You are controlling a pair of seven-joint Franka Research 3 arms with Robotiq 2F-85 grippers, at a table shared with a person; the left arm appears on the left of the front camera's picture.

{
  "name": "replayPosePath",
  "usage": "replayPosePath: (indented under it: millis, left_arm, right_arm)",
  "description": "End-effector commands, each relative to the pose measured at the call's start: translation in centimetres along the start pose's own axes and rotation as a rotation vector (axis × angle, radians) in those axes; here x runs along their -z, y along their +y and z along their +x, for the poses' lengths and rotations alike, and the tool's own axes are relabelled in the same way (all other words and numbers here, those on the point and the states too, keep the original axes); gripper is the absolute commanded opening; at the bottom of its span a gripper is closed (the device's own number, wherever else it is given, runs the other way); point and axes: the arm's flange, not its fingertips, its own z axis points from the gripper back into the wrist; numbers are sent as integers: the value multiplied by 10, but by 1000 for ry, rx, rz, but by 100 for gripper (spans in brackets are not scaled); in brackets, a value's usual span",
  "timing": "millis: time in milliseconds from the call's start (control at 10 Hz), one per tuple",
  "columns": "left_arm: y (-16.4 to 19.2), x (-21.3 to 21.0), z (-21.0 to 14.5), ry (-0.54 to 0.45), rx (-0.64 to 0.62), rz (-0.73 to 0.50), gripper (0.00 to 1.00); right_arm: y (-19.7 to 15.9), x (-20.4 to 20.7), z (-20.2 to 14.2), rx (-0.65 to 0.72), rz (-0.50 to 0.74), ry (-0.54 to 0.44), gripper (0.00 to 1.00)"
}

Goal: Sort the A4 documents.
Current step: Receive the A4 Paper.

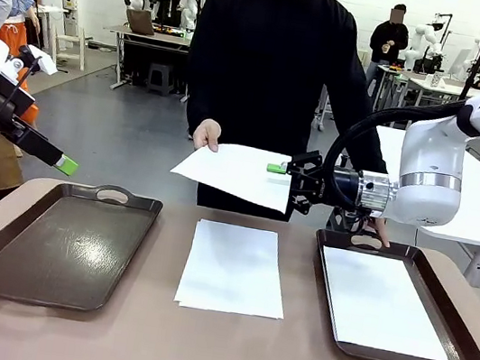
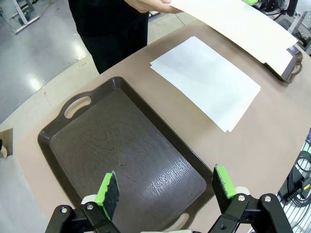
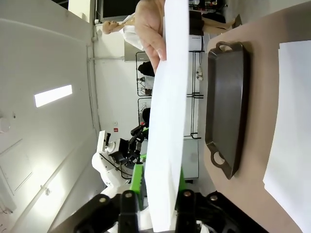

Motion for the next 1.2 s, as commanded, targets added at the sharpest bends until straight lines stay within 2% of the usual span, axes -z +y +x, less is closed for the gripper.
replayPosePath:
  millis: [0, 100, 200, 600, 700, 800, 1100]
  left_arm:
    - [1, 0, -1, -2, -3, -2, 100]
    - [1, 0, -1, -2, -3, -2, 100]
    - [1, 0, -1, -2, -3, -2, 100]
    - [1, 0, -1, -2, -3, -2, 100]
    - [1, 0, -1, -2, -3, -2, 100]
    - [1, 0, -1, -2, -3, -2, 100]
    - [1, 0, -1, -2, -3, -2, 100]
  right_arm:
    - [2, 6, 9, 25, 38, 0, 8]
    - [1, 6, 9, 26, 43, 1, 2]
    - [1, 6, 10, 28, 42, 3, 0]
    - [4, 8, 10, 15, 40, 13, 0]
    - [7, 8, 9, -5, 42, 41, 0]
    - [2, 2, 3, -5, 13, 12, 0]
    - [2, 2, 3, -5, 13, 12, 0]
